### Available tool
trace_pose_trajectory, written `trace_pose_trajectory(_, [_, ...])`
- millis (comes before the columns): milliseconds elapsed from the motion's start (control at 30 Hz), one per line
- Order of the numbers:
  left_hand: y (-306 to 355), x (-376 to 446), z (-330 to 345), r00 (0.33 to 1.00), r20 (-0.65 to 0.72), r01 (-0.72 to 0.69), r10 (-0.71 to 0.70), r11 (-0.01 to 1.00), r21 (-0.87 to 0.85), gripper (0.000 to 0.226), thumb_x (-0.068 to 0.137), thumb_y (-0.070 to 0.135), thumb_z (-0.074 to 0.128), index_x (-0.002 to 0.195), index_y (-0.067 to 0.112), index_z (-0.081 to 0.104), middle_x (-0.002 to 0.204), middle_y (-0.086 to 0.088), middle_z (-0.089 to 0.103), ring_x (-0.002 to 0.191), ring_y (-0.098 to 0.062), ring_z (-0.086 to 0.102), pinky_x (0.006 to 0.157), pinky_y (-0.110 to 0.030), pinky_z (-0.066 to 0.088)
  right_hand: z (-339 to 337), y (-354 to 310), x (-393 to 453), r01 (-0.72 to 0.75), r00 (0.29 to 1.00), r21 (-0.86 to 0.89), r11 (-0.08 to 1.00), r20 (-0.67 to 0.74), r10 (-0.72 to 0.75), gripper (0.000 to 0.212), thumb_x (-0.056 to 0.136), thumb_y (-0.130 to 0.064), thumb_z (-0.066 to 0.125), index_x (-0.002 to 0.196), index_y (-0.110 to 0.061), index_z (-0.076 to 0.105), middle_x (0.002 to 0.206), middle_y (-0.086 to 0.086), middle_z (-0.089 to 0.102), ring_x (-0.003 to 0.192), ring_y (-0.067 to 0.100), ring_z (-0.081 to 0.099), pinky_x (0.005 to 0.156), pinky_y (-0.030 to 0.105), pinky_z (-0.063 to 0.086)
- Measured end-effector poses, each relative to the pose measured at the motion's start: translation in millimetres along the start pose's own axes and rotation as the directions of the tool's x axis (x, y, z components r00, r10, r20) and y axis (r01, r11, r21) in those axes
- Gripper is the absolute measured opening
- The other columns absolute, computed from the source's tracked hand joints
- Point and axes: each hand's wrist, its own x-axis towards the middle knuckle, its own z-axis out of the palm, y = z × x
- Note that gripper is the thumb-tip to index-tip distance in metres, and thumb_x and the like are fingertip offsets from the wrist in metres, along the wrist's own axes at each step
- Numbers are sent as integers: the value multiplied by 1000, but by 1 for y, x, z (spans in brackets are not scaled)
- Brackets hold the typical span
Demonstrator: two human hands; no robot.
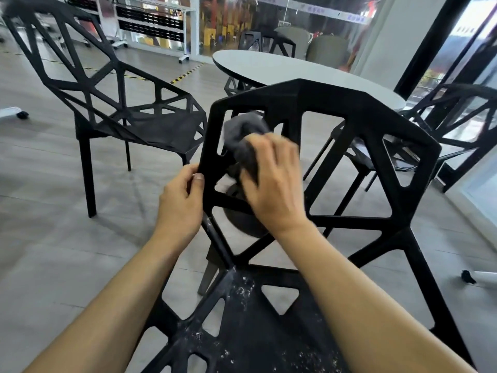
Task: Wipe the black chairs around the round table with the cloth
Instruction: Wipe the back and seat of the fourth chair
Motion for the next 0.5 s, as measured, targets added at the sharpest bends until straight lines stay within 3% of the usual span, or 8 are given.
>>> trace_pose_trajectory(100, [-1,0,1,1000,-9,25,-25,999,25,24,106,25,42,112,32,65,93,6,73,94,-16,67,88,-43,54,-15,40,23,-140,987,-121,983,-101,128,47,83,-23,66,127,-13,55,123,17,53,106,35,49,95,45,41])
trace_pose_trajectory(233, [2,1,1,1000,4,30,-30,999,25,26,107,23,42,115,30,66,94,10,73,94,-11,68,83,-26,53,-1,67,23,-110,994,-238,965,-8,111,50,86,-27,63,130,-20,40,123,18,52,102,38,49,94,44,43])
trace_pose_trajectory(367, [4,0,1,1000,23,-5,4,998,56,26,107,24,41,115,29,65,93,-4,74,87,-24,66,78,-37,53,6,65,-24,-113,991,-339,934,35,132,53,83,-26,67,129,-16,42,118,20,52,100,37,46,88,47,46])
trace_pose_trajectory(500, [5,-2,0,1000,13,-18,17,997,76,24,107,24,41,114,28,64,94,-12,72,85,-27,63,69,-32,49,13,57,-73,-16,987,-492,871,132,92,52,80,-22,75,127,-14,52,114,16,51,99,35,45,83,46,41])
